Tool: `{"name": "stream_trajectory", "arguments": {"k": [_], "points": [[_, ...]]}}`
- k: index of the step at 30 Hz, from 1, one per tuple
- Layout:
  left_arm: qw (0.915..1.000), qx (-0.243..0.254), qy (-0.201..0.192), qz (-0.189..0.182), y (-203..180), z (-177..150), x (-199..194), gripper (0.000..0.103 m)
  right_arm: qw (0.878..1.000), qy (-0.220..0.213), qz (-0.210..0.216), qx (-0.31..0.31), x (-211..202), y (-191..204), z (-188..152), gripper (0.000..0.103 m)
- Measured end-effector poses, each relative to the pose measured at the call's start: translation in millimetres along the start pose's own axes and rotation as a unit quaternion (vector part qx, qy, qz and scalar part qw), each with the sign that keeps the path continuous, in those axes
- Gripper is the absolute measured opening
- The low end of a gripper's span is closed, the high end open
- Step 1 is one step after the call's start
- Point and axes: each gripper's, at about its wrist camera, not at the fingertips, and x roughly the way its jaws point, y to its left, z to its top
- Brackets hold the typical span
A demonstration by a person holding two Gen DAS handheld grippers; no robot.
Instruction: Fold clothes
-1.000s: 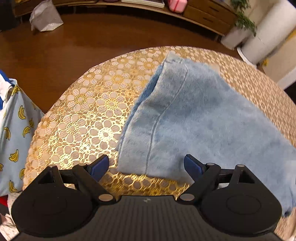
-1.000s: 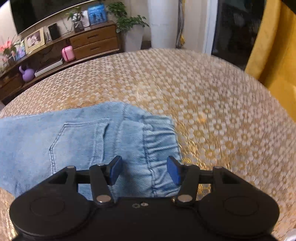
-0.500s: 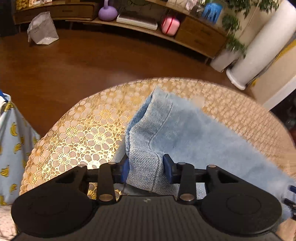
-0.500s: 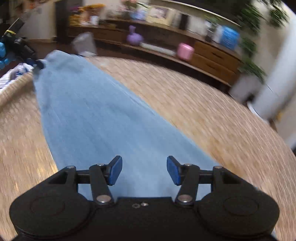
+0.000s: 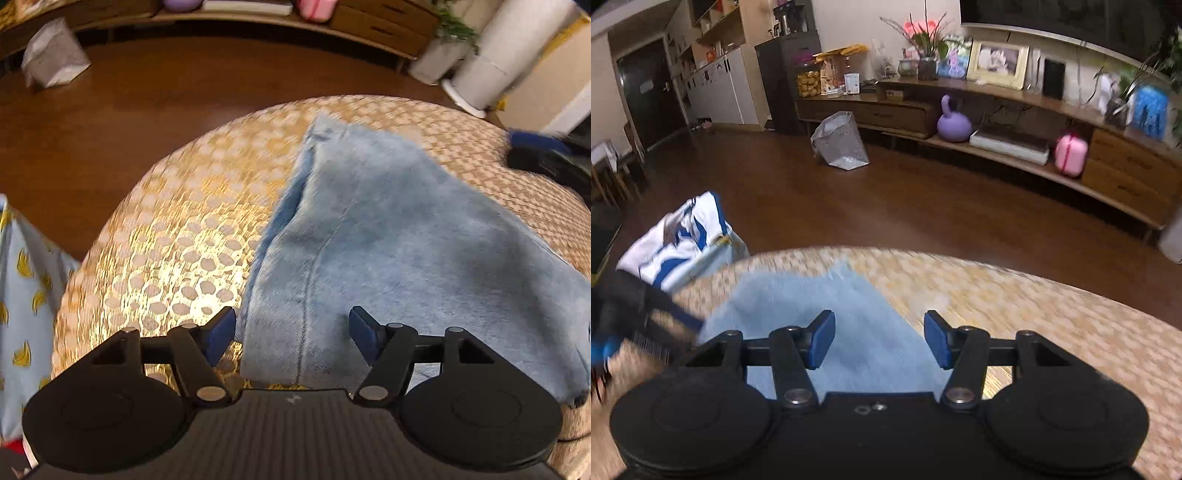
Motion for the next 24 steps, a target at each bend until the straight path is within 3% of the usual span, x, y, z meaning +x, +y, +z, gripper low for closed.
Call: {"name": "stream_trajectory", "arguments": {"k": [4,9,14,17,20,24], "points": [[0.9996,0.017,-0.002,-0.022,0.3,5.6,1.3,0.067,0.999,0.026,0.016,0.028,40.1,1.5,19.4,0.103],[0.9992,0.029,-0.003,-0.026,1.7,2.1,11.4,0.069,0.996,0.057,0.034,0.057,80.0,5.1,17.9,0.103],[0.9987,0.041,-0.005,-0.029,0.3,-0.6,10.6,0.069,0.995,0.068,0.057,0.048,87.0,15.1,13.1,0.103],[0.9986,0.041,-0.009,-0.031,0.9,-2.0,9.7,0.069,0.997,0.056,0.045,0.004,73.8,29.0,8.3,0.103],[0.9985,0.041,-0.013,-0.034,0.9,1.1,6.1,0.069,0.999,0.007,0.023,-0.043,49.8,39.1,10.4,0.103],[0.9979,0.037,-0.044,-0.031,-0.3,10.1,-3.3,0.069,0.998,-0.041,0.01,-0.042,38.5,33.1,21.9,0.103]]}}
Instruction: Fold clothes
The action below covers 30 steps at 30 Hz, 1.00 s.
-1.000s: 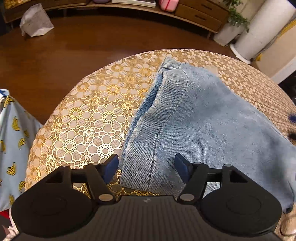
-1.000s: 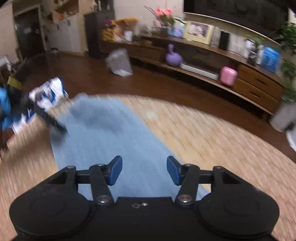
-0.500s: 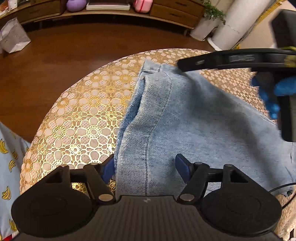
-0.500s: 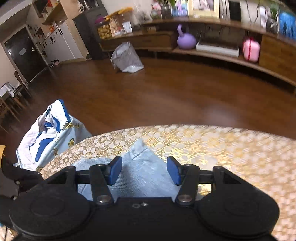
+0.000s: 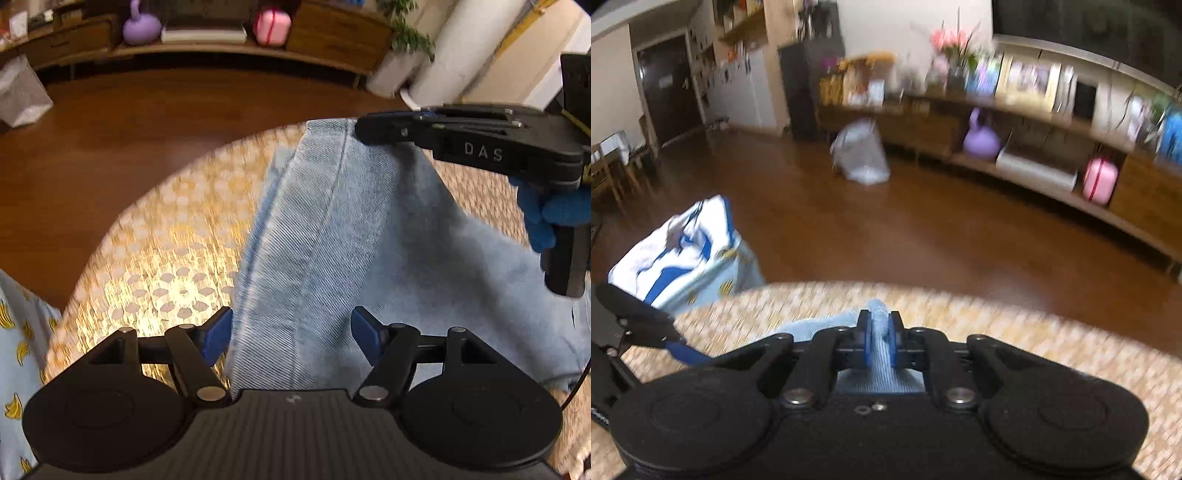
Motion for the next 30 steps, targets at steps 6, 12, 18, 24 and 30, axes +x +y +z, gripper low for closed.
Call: {"name": "stream_trajectory", "arguments": {"k": [6,12,18,24,30], "points": [[0.9987,-0.009,0.028,0.041,6.1,6.6,19.3,0.069,0.998,0.046,-0.043,0.02,34.2,-8.4,-9.2,0.103],[0.9992,-0.017,0.025,0.028,16.2,-1.6,-4.1,0.07,0.998,0.049,0.008,-0.041,-10.5,15.7,-32.2,0.103],[0.9968,-0.058,0.042,0.035,24.5,-18.9,-15.9,0.07,0.986,0.071,0.08,-0.127,-38.0,96.2,-68.7,0.103],[0.9922,-0.109,0.059,0.02,23.9,-36.0,-25.7,0.07,0.982,0.087,0.053,-0.159,-11.1,150.0,-79.9,0.103],[0.9855,-0.158,0.061,-0.013,21.7,-41.0,-26.3,0.07,0.983,0.109,0.01,-0.144,14.9,151.6,-78.7,0.103]]}}
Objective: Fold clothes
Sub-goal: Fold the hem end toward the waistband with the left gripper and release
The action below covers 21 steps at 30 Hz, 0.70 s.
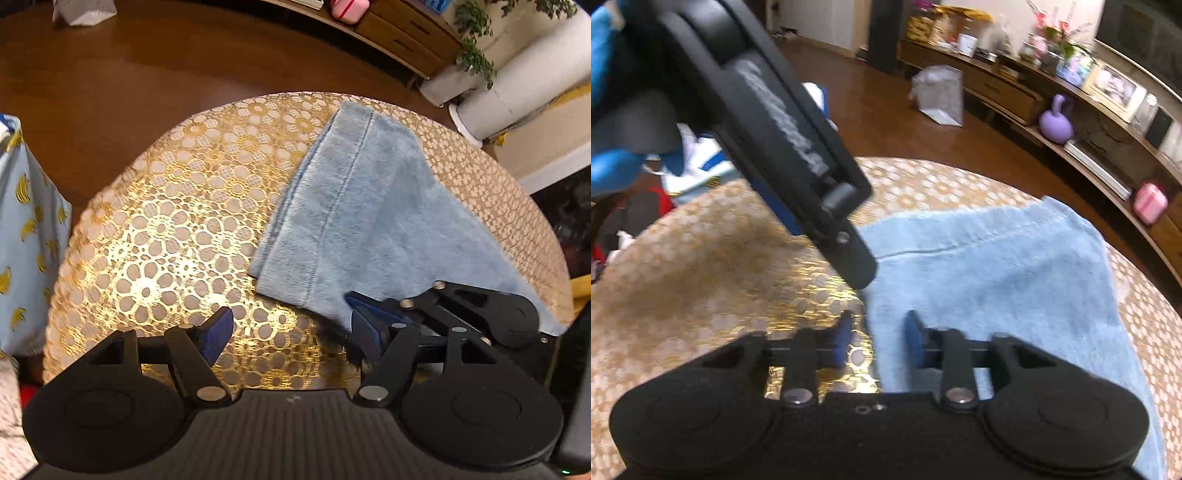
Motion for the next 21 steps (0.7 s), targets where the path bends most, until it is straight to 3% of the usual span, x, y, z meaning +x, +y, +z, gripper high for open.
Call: {"name": "stream_trajectory", "arguments": {"k": [6,13,21], "points": [[0.998,-0.058,-0.005,-0.025,2.0,0.6,6.8,0.07,1.0,-0.014,0.005,0.019,-3.6,-11.9,-0.1,0.103],[0.9878,-0.132,-0.03,-0.077,-5.0,5.8,22.9,0.07,0.996,-0.04,0.02,0.072,-23.7,-40.2,-3.6,0.103],[0.9821,-0.157,-0.072,-0.075,-20.3,18.6,47.1,0.07,0.994,-0.054,0.037,0.09,-29.2,-55.8,-7.9,0.103]]}}
